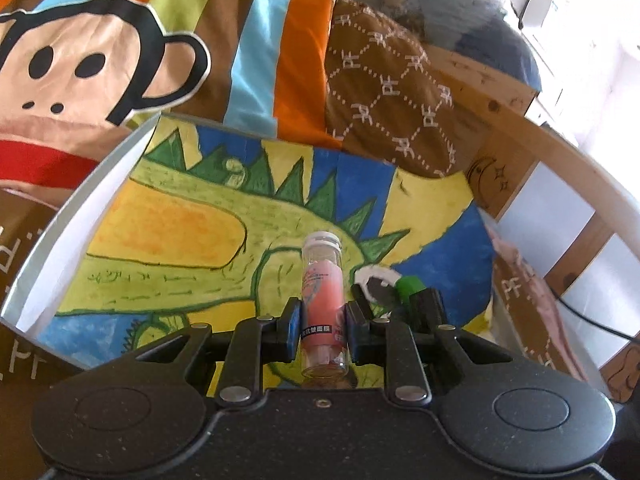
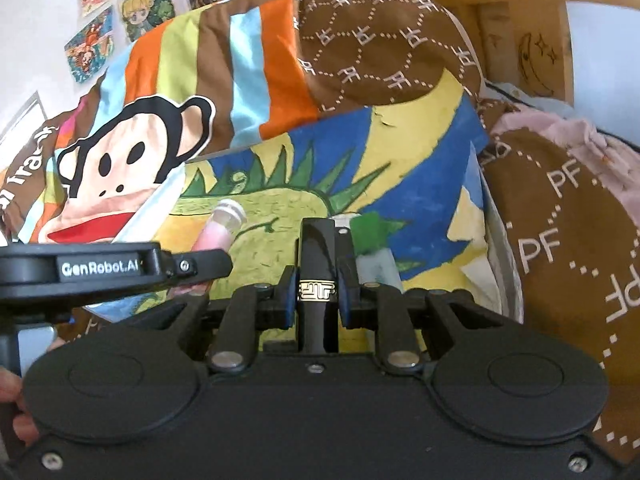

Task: Organize rigid objects
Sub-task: 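Carry the pink tube into the tray and open the left tool while the right tool releases the lipstick there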

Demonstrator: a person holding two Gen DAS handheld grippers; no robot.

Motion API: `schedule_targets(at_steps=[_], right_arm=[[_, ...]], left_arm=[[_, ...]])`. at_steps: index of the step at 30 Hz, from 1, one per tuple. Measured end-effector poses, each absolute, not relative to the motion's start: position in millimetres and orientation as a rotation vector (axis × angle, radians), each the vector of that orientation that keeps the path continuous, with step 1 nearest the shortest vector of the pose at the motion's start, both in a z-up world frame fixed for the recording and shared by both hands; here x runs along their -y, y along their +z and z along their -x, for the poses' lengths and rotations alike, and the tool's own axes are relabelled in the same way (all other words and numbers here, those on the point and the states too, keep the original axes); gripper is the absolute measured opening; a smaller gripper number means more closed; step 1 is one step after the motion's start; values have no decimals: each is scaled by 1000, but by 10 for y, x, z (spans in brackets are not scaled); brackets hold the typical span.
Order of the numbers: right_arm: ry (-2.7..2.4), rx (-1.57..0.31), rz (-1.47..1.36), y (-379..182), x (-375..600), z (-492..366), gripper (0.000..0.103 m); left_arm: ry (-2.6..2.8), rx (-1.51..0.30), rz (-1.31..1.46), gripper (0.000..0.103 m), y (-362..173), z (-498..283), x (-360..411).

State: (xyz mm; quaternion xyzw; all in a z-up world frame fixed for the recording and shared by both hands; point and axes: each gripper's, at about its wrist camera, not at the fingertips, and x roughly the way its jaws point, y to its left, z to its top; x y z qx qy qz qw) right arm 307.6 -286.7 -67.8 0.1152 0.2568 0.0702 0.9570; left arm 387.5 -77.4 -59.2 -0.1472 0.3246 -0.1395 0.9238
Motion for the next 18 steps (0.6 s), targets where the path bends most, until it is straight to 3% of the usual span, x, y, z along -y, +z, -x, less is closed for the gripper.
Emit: schedule_targets(at_steps=[14,18], right_arm=[[145,-555,-200,-717,2809,-3136,19],[153,-539,-190,-591,2818,-3022,29]], left_arm=[[-259,-696,280,29,-604,-3828,787],[-253,-681,300,35,-521,-3743,701]])
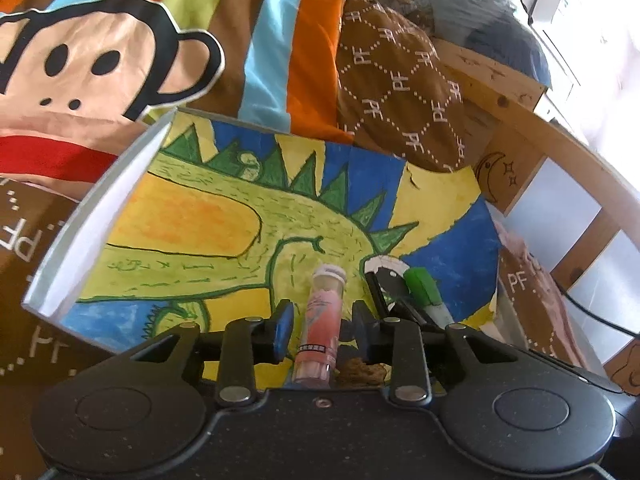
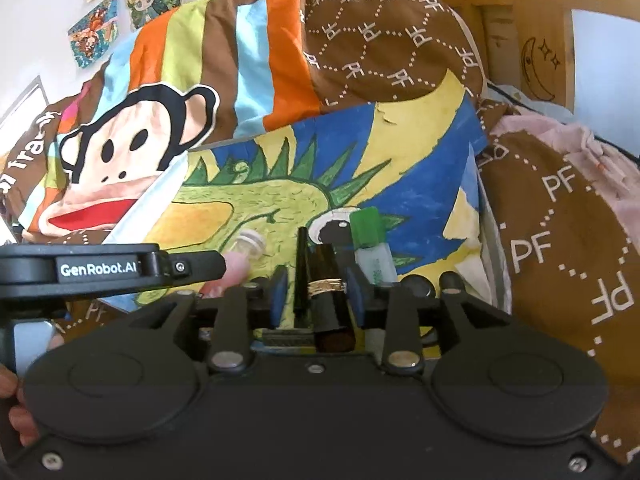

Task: Organize rigid objects
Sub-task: 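Carry the pink tube into the tray and open the left tool while the right tool releases the lipstick there, then lift both open tools up and away from the tray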

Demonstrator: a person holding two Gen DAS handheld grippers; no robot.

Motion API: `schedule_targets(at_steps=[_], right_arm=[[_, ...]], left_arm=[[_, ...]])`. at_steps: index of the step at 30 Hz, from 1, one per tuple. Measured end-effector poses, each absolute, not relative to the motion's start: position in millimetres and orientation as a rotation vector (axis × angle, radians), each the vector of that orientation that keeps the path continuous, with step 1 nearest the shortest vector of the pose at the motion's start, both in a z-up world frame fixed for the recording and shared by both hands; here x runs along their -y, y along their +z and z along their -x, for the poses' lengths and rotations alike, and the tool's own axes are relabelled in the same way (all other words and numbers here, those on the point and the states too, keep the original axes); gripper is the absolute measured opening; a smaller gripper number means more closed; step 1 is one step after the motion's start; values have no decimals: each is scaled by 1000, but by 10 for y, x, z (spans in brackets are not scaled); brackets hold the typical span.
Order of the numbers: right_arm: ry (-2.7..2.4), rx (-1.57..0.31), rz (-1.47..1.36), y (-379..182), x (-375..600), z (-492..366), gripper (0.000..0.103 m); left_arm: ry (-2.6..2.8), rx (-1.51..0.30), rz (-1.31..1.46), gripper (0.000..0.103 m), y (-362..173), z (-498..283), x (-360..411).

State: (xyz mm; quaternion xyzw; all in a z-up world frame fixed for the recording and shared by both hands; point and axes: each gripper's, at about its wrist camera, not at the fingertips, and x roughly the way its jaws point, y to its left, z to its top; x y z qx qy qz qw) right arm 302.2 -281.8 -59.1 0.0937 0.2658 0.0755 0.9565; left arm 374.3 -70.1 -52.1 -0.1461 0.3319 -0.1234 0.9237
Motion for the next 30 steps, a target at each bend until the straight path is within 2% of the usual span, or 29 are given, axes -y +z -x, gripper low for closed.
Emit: schedule_targets(at_steps=[5,9,15,17,18,20,24,30], right_arm=[[146,-509,-179,-378,2842,-2827,38],[144,-478,-178,-192,2873,-2629,48],[150,-430,-203,71,2911,-2311,57],[150,-410,-202,161,2914,-2183,63],[150,-400,-205,204,2915,-2124,69],[151,-380,-210,277,2924,-2002,74],[154,-359,-213,412,2911,-1756,83],[149,-361,-185,417,2808,-1373,100]], left_arm=[[-235,-641,309,43,-359,-3553,574],[-182,-548,280,58,-195,-3267,461],[-138,-467,254,68,27,-2869,310],[-126,-441,231,75,99,-2731,292],[-124,-426,219,78,133,-2667,292],[-125,-403,189,79,189,-2525,299],[-124,-357,149,87,264,-2236,304],[-126,-361,161,88,252,-1895,237]])
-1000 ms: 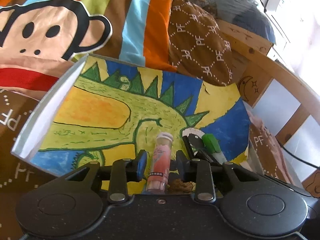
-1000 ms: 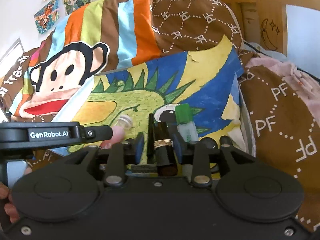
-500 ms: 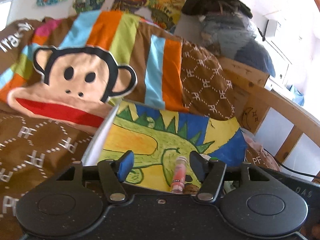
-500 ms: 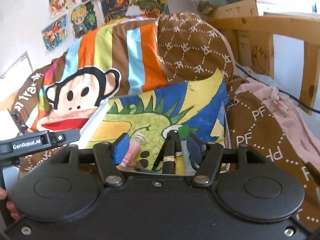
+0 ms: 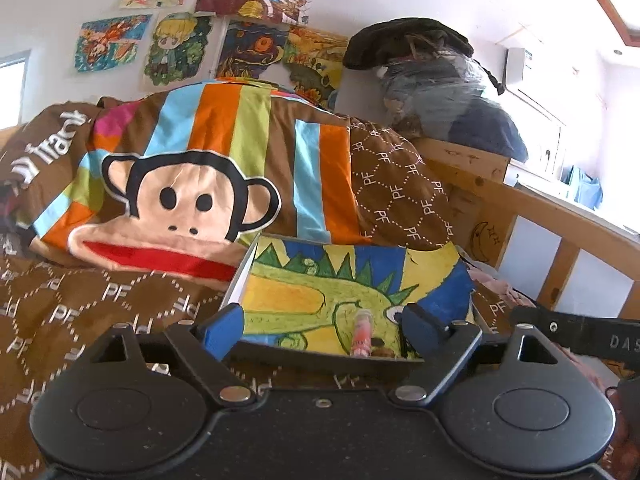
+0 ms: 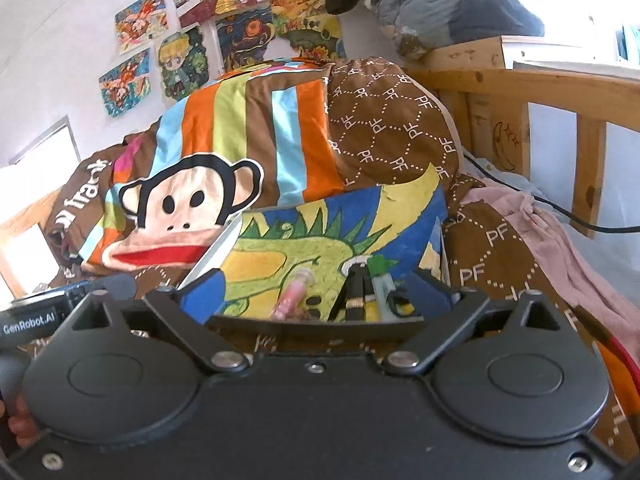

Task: Organize rigid objects
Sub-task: 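Lift both open tools up and away from the tray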

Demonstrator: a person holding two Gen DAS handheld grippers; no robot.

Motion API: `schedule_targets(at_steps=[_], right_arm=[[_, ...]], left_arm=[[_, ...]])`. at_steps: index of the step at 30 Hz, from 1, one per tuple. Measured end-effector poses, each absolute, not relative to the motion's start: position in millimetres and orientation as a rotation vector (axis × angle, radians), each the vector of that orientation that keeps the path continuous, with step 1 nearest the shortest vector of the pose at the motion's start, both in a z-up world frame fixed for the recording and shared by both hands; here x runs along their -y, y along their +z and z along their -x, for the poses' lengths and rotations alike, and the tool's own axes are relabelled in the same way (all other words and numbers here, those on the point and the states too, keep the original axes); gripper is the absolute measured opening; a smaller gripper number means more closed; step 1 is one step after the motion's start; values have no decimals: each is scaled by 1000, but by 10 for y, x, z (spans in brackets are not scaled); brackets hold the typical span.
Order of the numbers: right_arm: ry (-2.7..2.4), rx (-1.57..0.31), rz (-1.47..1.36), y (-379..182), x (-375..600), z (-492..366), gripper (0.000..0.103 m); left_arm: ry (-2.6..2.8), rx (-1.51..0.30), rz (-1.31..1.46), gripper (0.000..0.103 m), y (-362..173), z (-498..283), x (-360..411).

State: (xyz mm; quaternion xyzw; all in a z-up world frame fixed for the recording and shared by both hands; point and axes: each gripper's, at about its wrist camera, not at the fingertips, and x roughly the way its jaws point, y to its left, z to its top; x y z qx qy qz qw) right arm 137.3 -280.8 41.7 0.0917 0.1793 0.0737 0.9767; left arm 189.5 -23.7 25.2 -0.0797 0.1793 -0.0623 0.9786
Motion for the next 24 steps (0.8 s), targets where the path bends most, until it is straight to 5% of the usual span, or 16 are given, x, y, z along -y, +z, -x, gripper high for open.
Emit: schedule_targets(at_steps=[5,24], right_arm=[[139,-373,-168,372,2708,-937,102],[43,-432,-137,75,2474,310,103]], left_arm=[[-129,-372,229,97,222,-1573,90],[-136,-374,143,102,77,-743,16]])
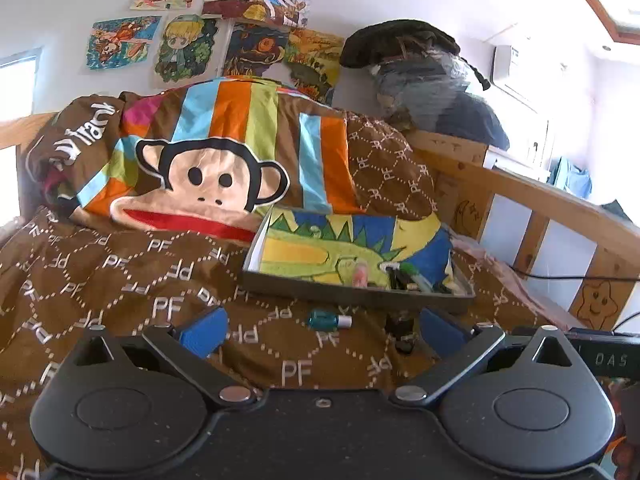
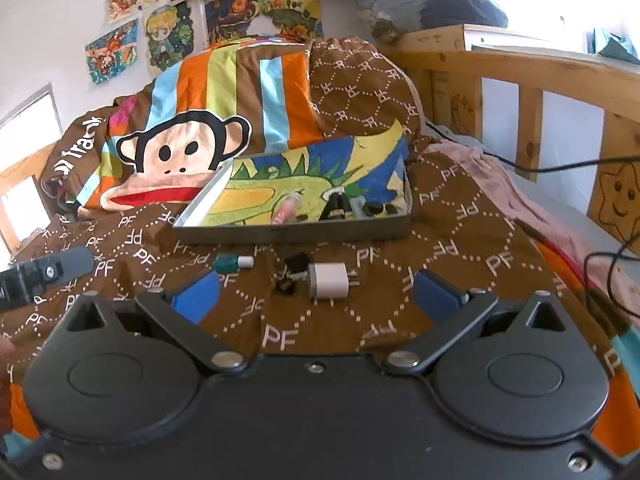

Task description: Organize rigid objects

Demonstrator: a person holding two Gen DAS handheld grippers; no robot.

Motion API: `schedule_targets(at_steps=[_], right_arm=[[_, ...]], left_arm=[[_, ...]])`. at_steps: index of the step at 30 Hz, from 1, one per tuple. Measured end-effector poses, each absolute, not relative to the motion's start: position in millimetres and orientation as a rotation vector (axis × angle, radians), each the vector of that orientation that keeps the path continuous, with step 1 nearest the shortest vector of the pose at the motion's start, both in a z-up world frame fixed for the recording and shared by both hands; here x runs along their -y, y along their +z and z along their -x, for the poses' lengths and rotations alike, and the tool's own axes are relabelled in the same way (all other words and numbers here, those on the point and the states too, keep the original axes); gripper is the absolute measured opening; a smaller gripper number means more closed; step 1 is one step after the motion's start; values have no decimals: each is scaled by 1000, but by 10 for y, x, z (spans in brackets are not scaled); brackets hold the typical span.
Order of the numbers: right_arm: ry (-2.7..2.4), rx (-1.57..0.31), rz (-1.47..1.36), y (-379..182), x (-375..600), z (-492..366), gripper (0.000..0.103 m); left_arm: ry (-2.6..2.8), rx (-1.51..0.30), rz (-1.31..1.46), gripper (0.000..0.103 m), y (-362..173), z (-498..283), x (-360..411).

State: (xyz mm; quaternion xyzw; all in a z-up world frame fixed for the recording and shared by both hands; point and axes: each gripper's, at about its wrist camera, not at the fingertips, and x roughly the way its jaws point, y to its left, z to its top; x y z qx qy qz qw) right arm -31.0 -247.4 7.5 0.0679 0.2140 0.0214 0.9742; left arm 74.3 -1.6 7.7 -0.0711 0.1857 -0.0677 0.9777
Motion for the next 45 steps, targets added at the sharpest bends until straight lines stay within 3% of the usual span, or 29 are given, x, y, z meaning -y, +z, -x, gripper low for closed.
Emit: schedule_targets(at_steps=[16,45], right_arm=[[-26,-474,-143,-88,2404,690,103],[8,-521,-65,-206,2325,457,103]], left_arm=[[-137,-415,141,102,-9,-475,17],[-131,-466,127,102,-149,-492,18]])
